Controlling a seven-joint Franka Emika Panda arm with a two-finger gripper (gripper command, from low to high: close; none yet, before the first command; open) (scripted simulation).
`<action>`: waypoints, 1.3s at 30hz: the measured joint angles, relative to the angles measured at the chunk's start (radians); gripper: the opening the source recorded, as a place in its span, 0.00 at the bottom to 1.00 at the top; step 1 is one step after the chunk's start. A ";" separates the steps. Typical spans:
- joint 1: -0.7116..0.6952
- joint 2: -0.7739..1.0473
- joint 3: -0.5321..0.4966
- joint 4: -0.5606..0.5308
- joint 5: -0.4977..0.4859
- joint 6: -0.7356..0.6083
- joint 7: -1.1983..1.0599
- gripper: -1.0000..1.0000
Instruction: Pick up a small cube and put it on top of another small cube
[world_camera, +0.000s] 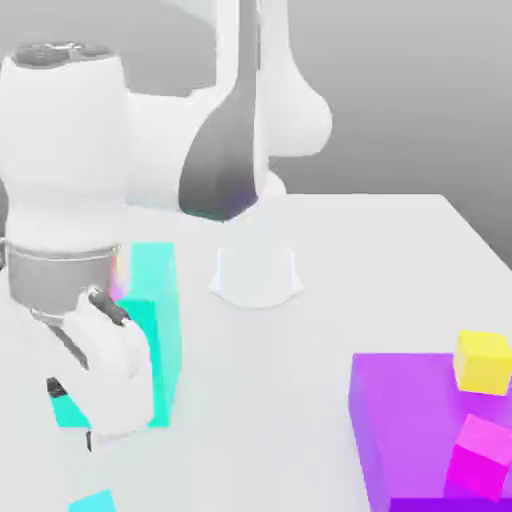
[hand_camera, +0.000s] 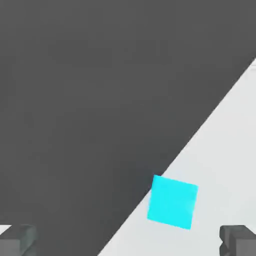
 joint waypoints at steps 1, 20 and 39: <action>-0.005 0.036 -0.003 0.003 0.012 0.010 0.015 0.50; -0.008 0.128 0.017 0.004 0.053 0.036 0.040 0.00; 0.510 -0.279 0.419 -0.270 0.048 -0.100 -0.303 0.00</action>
